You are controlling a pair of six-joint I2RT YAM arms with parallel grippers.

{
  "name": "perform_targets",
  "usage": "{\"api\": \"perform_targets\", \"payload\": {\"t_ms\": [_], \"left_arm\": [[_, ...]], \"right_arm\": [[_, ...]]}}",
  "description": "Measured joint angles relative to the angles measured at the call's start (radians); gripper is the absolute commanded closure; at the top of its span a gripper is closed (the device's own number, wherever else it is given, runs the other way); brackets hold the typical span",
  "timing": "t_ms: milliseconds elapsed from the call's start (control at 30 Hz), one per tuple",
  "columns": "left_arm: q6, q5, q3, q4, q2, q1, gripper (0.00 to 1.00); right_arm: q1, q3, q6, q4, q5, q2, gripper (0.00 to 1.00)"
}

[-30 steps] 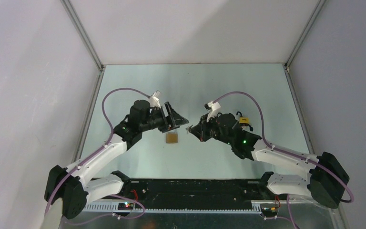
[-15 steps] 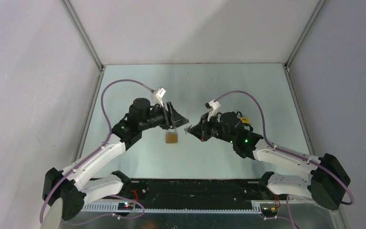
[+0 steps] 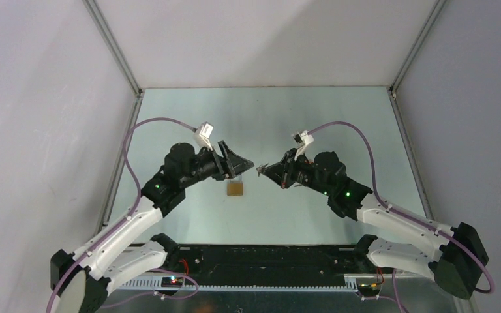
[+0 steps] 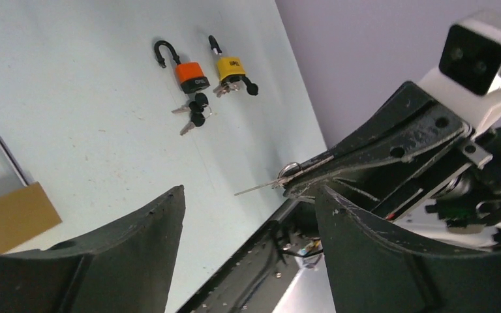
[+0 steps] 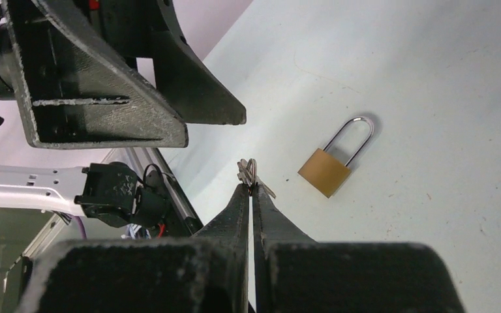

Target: Unlock with the key

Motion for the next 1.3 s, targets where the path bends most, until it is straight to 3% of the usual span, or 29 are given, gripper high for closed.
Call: {"api": "perform_targets", "payload": {"t_ms": [233,433,733,933,1133,1300], "left_arm": [[-0.203,0.013,0.014,-0.003,0.080,0.000,0.22],[-0.225,0.042,0.057,-0.009,0.110,-0.001,0.28],[-0.098,0.040,0.146,-0.030,0.079,-0.028,0.35],[0.016,-0.069,0.231,-0.122,0.091,-0.122,0.38],[0.149,-0.182,0.290,-0.212,0.121,-0.188,0.48],[0.239,-0.292,0.321,-0.276,0.144,-0.235,0.48]], "right_arm": [[0.000,0.000,-0.053,0.019,-0.002,-0.001,1.00],[0.000,0.000,-0.070,0.055,-0.026,0.005,1.00],[0.010,0.000,-0.070,0.054,-0.036,0.006,1.00],[0.037,0.002,-0.088,0.012,0.018,0.017,1.00],[0.055,0.019,-0.109,-0.047,0.050,0.040,1.00],[0.063,0.044,-0.115,-0.083,0.074,0.052,1.00]]}}
